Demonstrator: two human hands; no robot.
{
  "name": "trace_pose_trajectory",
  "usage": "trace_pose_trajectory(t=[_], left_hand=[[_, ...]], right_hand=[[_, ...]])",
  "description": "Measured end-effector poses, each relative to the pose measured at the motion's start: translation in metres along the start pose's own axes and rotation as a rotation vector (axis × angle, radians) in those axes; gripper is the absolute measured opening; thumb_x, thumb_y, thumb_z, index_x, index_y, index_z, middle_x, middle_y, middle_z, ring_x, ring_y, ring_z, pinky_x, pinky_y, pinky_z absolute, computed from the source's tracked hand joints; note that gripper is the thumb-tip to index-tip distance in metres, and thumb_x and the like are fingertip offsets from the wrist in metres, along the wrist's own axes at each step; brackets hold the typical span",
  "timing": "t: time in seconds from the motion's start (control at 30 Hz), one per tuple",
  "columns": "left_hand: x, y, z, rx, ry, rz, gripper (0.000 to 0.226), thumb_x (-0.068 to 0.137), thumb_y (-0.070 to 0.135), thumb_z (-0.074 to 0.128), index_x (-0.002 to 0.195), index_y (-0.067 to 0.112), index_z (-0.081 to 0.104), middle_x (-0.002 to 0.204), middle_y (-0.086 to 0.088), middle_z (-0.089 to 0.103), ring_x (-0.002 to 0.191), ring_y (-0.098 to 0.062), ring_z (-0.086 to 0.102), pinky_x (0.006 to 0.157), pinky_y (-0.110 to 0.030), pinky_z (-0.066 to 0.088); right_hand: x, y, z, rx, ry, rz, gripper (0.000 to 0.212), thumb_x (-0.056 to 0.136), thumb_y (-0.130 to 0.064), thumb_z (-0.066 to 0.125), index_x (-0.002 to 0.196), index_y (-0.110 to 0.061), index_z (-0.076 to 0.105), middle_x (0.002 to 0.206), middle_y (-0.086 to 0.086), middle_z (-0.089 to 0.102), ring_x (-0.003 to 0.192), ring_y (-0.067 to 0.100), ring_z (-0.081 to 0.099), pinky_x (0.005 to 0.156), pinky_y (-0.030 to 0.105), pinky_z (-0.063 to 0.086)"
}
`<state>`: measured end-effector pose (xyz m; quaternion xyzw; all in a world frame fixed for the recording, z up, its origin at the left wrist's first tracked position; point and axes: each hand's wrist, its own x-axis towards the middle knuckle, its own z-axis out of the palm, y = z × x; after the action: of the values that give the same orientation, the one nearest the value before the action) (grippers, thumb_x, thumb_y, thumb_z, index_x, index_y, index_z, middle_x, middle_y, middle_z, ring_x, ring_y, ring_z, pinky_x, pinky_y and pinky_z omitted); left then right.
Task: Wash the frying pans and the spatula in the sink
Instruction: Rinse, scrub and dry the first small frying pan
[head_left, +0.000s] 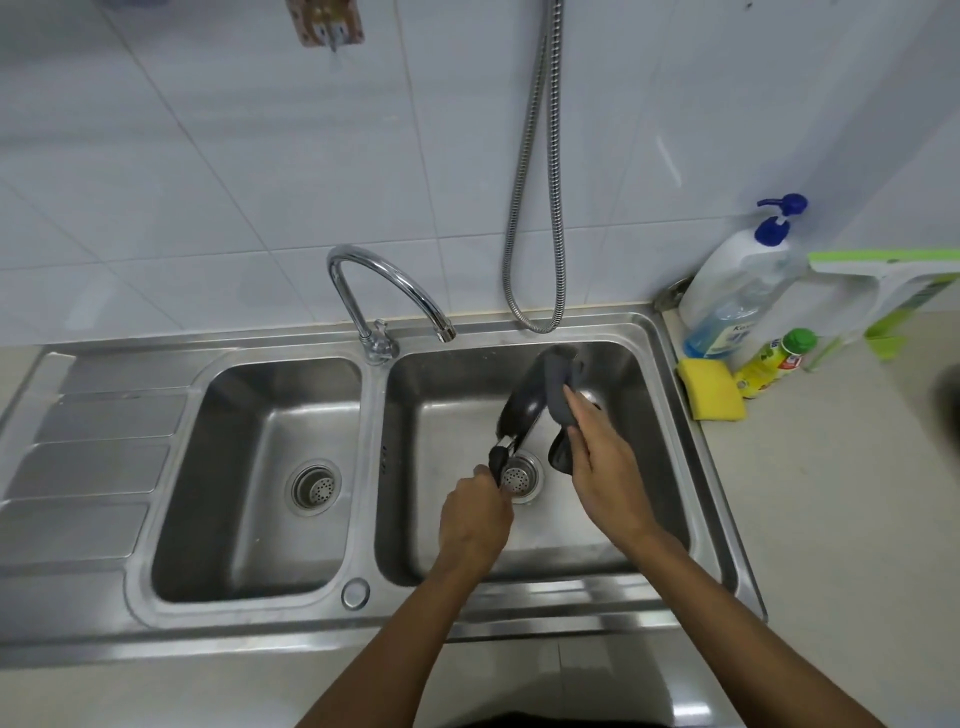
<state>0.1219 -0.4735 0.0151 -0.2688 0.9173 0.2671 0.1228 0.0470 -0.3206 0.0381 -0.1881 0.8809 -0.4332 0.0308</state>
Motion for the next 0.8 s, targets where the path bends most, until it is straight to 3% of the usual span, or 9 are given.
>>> trace_pose_trajectory(t=[0.1, 0.17, 0.3, 0.47, 0.57, 0.63, 0.7, 0.8], left_hand=[[-0.002, -0.011, -0.001, 0.051, 0.081, 0.006, 0.012, 0.1, 0.024, 0.052, 0.106, 0.013, 0.051, 0.091, -0.008, 0.07, 0.079, -0.028, 0.069, 0.072, -0.041, 0.058], [-0.001, -0.015, -0.007, 0.016, 0.094, -0.027, 0.01, 0.099, 0.024, 0.053, 0.103, 0.016, 0.048, 0.087, -0.005, 0.069, 0.076, -0.027, 0.067, 0.066, -0.038, 0.054], [-0.002, -0.018, -0.021, -0.107, 0.102, -0.102, 0.017, 0.097, 0.025, 0.056, 0.106, 0.016, 0.045, 0.083, 0.001, 0.06, 0.071, -0.019, 0.056, 0.062, -0.031, 0.038], [0.001, -0.024, -0.021, -0.079, 0.103, -0.055, 0.015, 0.098, 0.023, 0.055, 0.106, 0.017, 0.044, 0.086, -0.003, 0.064, 0.07, -0.02, 0.055, 0.064, -0.035, 0.044], [-0.007, -0.015, -0.015, -0.033, 0.113, 0.055, 0.016, 0.1, 0.027, 0.055, 0.108, 0.021, 0.042, 0.084, -0.002, 0.067, 0.068, -0.02, 0.063, 0.063, -0.036, 0.053], [-0.013, -0.01, -0.01, 0.067, 0.141, 0.147, 0.019, 0.101, 0.028, 0.052, 0.115, 0.02, 0.042, 0.085, -0.003, 0.07, 0.068, -0.021, 0.066, 0.06, -0.033, 0.051], [-0.018, -0.005, -0.01, 0.2, 0.157, 0.194, 0.022, 0.103, 0.028, 0.05, 0.121, 0.02, 0.042, 0.089, -0.003, 0.072, 0.065, -0.019, 0.064, 0.056, -0.031, 0.043], [-0.024, -0.001, -0.012, 0.324, 0.167, 0.192, 0.02, 0.105, 0.025, 0.046, 0.123, 0.02, 0.042, 0.092, -0.003, 0.072, 0.068, -0.02, 0.066, 0.057, -0.031, 0.036]], right_hand=[[-0.002, 0.004, 0.005, -0.185, -0.02, -0.168, 0.053, 0.105, -0.007, 0.048, 0.156, -0.017, 0.037, 0.163, -0.004, 0.033, 0.151, 0.009, 0.028, 0.121, 0.023, 0.028], [-0.006, 0.0, 0.008, -0.176, -0.015, -0.164, 0.054, 0.105, -0.006, 0.047, 0.157, -0.018, 0.035, 0.164, -0.005, 0.031, 0.152, 0.01, 0.026, 0.122, 0.028, 0.029], [-0.018, -0.015, 0.001, -0.091, 0.048, -0.149, 0.055, 0.105, -0.003, 0.045, 0.157, -0.018, 0.035, 0.164, -0.007, 0.031, 0.152, 0.008, 0.026, 0.122, 0.025, 0.027], [-0.028, -0.018, 0.006, -0.062, 0.067, -0.138, 0.053, 0.106, -0.006, 0.044, 0.157, -0.017, 0.035, 0.163, -0.005, 0.033, 0.152, 0.01, 0.026, 0.122, 0.022, 0.025], [-0.017, -0.004, 0.026, -0.318, 0.006, -0.197, 0.049, 0.107, -0.015, 0.041, 0.156, -0.018, 0.037, 0.163, 0.003, 0.035, 0.153, 0.023, 0.027, 0.122, 0.043, 0.031], [0.001, -0.001, 0.037, -0.562, -0.049, -0.229, 0.048, 0.104, -0.029, 0.037, 0.15, -0.022, 0.047, 0.159, 0.006, 0.042, 0.149, 0.033, 0.033, 0.117, 0.057, 0.034], [0.028, -0.003, 0.04, -0.675, -0.105, -0.188, 0.045, 0.103, -0.04, 0.037, 0.143, -0.03, 0.055, 0.156, 0.002, 0.046, 0.145, 0.034, 0.038, 0.115, 0.059, 0.032], [0.075, -0.011, 0.036, -0.634, -0.17, -0.097, 0.044, 0.102, -0.048, 0.035, 0.138, -0.039, 0.057, 0.156, -0.006, 0.045, 0.145, 0.029, 0.038, 0.115, 0.055, 0.031]])
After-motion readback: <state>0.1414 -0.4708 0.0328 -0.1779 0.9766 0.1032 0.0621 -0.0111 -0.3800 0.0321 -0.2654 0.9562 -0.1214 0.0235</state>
